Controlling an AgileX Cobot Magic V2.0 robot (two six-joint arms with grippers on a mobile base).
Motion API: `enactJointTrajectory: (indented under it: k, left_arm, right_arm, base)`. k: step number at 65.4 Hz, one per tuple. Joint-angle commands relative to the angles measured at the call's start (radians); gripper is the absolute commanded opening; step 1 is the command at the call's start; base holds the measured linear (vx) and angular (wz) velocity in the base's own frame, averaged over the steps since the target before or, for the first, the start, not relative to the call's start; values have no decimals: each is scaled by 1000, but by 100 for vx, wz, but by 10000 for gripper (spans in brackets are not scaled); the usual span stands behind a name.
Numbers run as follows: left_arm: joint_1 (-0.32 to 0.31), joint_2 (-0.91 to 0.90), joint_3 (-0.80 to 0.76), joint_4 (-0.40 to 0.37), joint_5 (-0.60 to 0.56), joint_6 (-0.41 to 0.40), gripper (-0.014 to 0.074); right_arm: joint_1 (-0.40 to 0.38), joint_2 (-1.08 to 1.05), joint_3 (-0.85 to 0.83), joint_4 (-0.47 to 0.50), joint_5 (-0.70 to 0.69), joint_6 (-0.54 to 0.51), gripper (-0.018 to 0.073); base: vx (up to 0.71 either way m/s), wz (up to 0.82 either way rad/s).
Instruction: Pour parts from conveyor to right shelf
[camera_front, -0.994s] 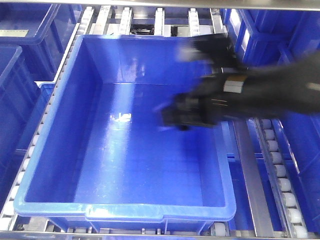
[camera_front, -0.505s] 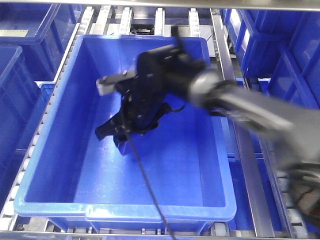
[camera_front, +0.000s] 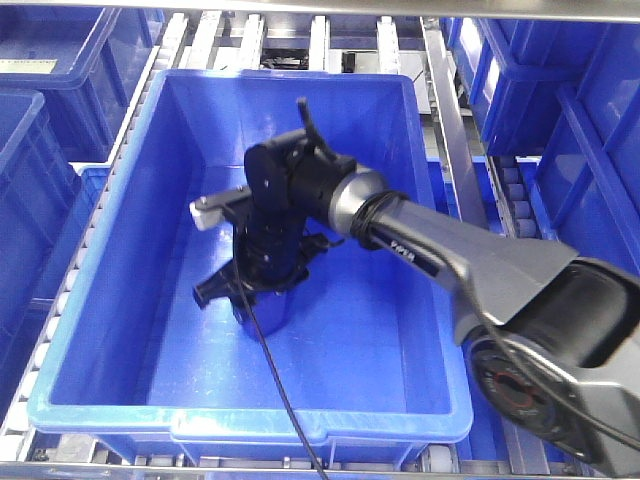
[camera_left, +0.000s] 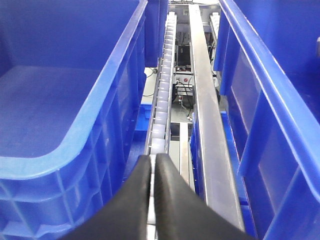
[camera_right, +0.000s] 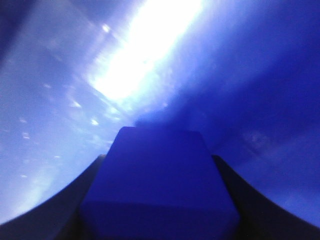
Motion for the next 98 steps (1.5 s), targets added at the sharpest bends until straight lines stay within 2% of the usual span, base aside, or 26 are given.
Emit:
enactJointTrajectory:
  k: [1,13,24,30,35,45,57,65,72,85,98]
  left_arm:
    - [-7,-10,-20,-8,-74,-8,-6]
    - [-7,-10,-20,-8,-74,-8,-6]
    - [-7,-10,-20,-8,-74,-8,-6]
    - [-7,-10,-20,-8,-74,-8,-6]
    - [-7,-10,-20,-8,-74,-8,-6]
    - [-7,-10,-20,-8,-74,-8,-6]
    - [-7,-10,-20,-8,-74,-8,-6]
    - [-7,-10,-20,-8,-74,-8,-6]
    - [-7,-10,-20,-8,-74,-8,-6]
    - [-7,-10,-20,-8,-74,-8,-6]
    - [-7,-10,-20,-8,-74,-8,-6]
  right_arm:
    - [-4,-59,-32,-6,1,-9,62]
    - [-4,-57,-32,-8,-1,-9,188]
    - [-3,-67,-32,-21,-2,-8,391]
    - [0,-82,-32,-23,-15,0,473]
    - [8,-104,-32,-48,-42,7,504]
    - [27,-149,-5,-101,-104,34,508]
    - [30,-258,120,-129,-197,46,485]
    - [30,-388,296,-180,-343,136,412]
    - [28,-504,453,-208,-480,173,302]
    - [27,-715,732,-231,-684,174,-16]
    - [13,-935,993,-218,-881,174,-7]
  base:
    - [0,0]
    - [0,0]
    - [0,0]
    - [0,0]
    - [0,0]
    - [0,0]
    - [0,0]
    - [0,0]
    - [0,0]
    - [0,0]
    - [0,0]
